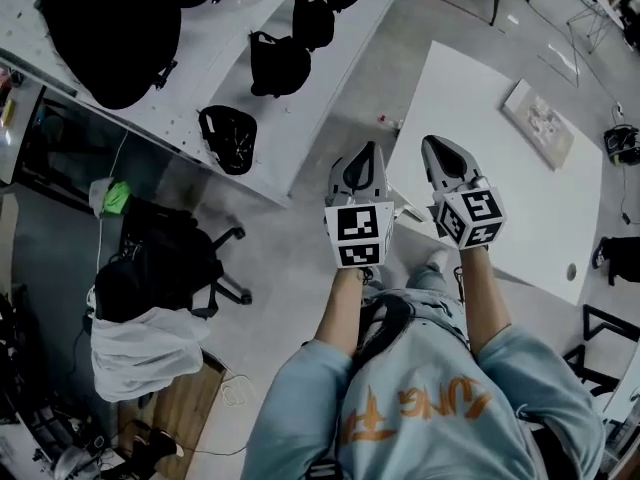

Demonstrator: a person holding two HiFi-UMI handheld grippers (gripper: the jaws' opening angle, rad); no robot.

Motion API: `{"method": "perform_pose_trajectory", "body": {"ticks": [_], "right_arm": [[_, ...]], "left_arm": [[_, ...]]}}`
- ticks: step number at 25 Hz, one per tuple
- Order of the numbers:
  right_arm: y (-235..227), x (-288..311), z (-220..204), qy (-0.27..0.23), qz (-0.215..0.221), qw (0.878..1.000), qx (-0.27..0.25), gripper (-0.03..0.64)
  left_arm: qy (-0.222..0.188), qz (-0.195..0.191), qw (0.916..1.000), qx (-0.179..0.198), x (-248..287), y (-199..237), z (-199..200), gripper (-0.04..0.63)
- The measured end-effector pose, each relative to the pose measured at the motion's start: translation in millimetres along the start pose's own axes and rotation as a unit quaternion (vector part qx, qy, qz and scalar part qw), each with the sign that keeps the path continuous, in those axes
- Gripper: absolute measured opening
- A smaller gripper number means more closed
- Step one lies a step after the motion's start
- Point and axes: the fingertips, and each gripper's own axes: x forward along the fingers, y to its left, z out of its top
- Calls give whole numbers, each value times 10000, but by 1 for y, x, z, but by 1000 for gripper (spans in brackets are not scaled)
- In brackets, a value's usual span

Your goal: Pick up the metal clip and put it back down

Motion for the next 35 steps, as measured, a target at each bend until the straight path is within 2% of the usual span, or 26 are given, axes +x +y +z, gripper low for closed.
{"method": "perform_pose_trajectory", "body": {"ticks": [7, 13, 21, 26, 35], "right_arm": [[-37, -2, 64, -464, -509, 9974, -222, 34], [-82, -20, 95, -787, -1222, 9893, -122, 34], [-107, -38, 101, -904, -1562, 9833, -229, 34], [-104, -51, 107, -799, -1815, 9768, -810, 34], [-101, -63, 110, -866, -1802, 9768, -766, 35]], "left_arm": [[-678, -116, 9969, 382, 22, -7, 79, 9], [-985, -488, 9926, 507, 50, -37, 120, 9], [-1010, -798, 9905, 486, 68, -69, 115, 9], [-1090, -889, 9890, 458, 71, -80, 117, 9], [-1089, -926, 9885, 491, 62, -81, 116, 9]]}}
